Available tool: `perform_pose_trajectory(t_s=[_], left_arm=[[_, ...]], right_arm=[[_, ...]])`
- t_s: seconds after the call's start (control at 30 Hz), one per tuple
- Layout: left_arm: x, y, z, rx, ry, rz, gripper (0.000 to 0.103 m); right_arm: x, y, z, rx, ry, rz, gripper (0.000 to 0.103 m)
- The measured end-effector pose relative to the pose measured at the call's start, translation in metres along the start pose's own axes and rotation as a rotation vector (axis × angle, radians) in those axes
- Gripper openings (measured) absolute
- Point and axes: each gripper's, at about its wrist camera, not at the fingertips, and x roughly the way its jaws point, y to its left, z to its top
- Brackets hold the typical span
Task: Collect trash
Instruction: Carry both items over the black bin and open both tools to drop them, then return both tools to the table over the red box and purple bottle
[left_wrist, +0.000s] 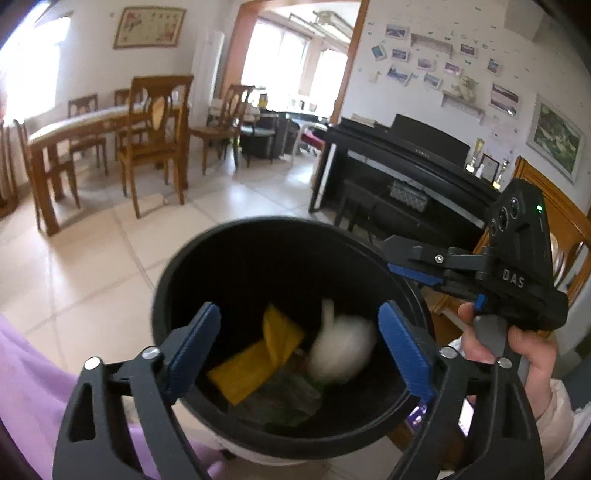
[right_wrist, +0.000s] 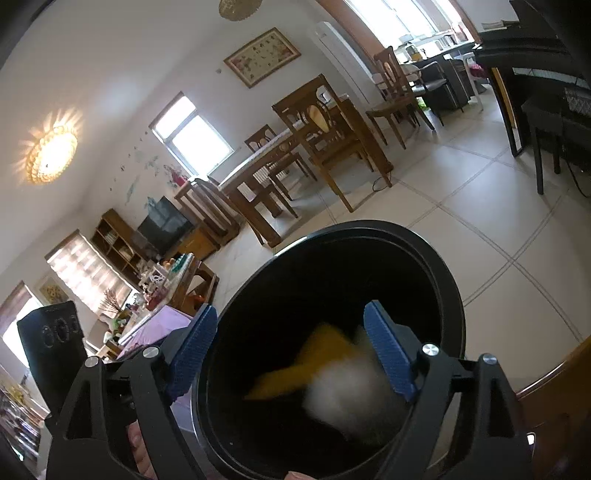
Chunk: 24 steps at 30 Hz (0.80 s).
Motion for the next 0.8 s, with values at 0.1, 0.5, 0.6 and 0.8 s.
perform_pose_trajectory(t_s=[0.1,0.5,0.6,0.8], left_arm=[[-0.017,0.004,-0.001,0.015,-0.017,0.018,0.089],[-0.128,0.066,-0.029,-0.102,-0.096,0.132,0.095],[-0.169,0.095,-0.044,-0.152,-0.121,0.185,0.095],[-0.257,0.161,-0.077,-0.259,-0.149,0.324,0.095]], right_arm=[[0.000,0.002,0.000,-0.007,0.002,-0.001,0.082],[0.015,0.062,-0.010,-0.116,0.055,0.022,0.086],[0.027,0.089,-0.019,-0.159,0.088,0.044,0.086],[0.062,0.155,-0.042,-0.257,0.171,0.102,0.086]])
